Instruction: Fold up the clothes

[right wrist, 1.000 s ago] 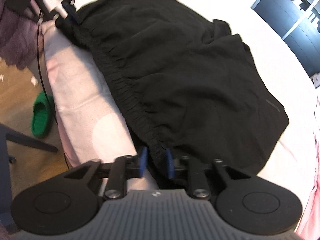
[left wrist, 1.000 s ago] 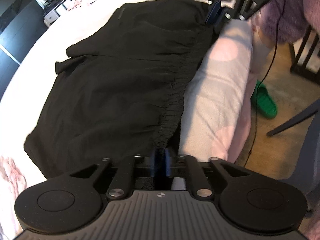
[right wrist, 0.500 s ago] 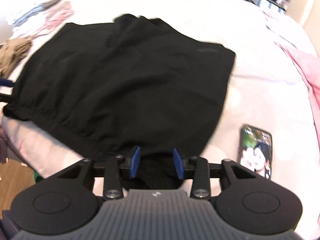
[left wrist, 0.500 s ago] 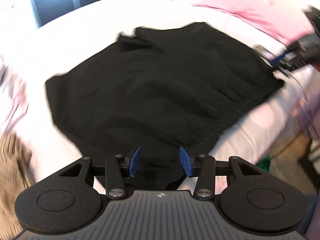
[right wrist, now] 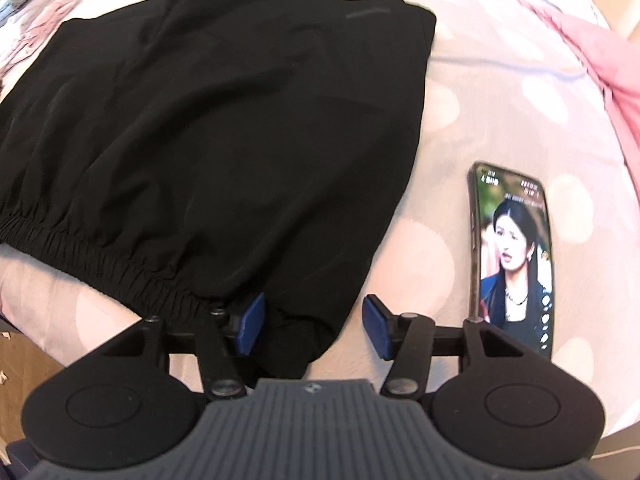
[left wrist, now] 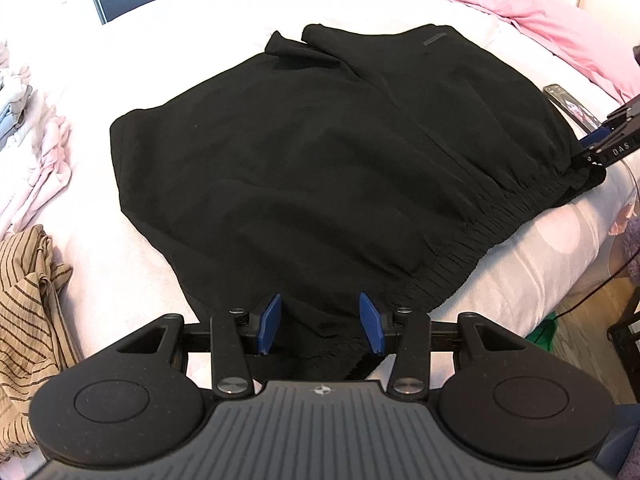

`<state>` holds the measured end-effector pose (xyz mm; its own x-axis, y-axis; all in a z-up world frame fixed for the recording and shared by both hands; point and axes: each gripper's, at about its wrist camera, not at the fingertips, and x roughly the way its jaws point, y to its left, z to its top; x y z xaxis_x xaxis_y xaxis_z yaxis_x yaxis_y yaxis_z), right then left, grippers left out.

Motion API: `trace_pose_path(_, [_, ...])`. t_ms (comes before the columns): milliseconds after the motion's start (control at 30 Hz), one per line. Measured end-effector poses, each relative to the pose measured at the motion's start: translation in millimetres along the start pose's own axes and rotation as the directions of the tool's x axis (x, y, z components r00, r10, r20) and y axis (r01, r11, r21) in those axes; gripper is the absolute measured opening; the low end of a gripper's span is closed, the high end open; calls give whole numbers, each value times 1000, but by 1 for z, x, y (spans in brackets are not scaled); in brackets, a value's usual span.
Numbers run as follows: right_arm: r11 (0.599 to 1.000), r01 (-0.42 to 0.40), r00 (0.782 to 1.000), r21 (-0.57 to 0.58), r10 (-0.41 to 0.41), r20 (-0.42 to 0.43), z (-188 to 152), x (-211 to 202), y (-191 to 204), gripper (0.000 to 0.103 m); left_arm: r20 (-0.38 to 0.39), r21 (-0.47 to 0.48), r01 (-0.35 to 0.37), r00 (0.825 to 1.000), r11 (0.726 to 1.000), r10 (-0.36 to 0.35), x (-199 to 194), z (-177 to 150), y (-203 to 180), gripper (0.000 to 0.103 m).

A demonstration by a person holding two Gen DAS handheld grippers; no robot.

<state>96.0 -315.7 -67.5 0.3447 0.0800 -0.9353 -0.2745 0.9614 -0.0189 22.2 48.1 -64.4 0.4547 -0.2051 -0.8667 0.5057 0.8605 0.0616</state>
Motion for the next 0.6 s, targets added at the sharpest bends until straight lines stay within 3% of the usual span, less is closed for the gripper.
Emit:
trace_pose_path(100, [1000, 0, 1000, 7, 0, -24, 4, 5, 3, 55, -11, 12, 2, 1000, 1000, -2, 2, 1, -3, 42])
trace_pose_path(167, [1000, -7, 1000, 0, 7, -30, 7, 5, 6, 42, -15, 19, 0, 1000, 1000, 0, 3, 1, -4, 42])
trace_pose_path(233, [1000, -11, 1000, -22, 11, -27, 9, 3, 14, 17, -15, 19, -1, 1000, 1000, 1, 3, 0, -6, 42])
trace_pose_path(267, [999, -12, 1000, -31, 11, -26, 10, 1, 18, 13, -14, 16, -1, 1000, 1000, 1, 3, 0, -5, 42])
trace_pose_path(367, [1000, 9, 1000, -25, -10, -14, 16, -4, 24, 9, -12, -3, -9, 1000, 1000, 9, 1, -2, -4, 42])
trace_pose_path(500, [996, -14, 1000, 87, 13, 16, 31, -18, 19, 7, -4, -33, -12, 1000, 999, 12, -1, -2, -1, 42])
trace_pose_path(600, [994, -46, 997, 99, 40, 69, 46, -34, 28, 7, -8, -38, -11, 1000, 999, 11, -1, -3, 0, 42])
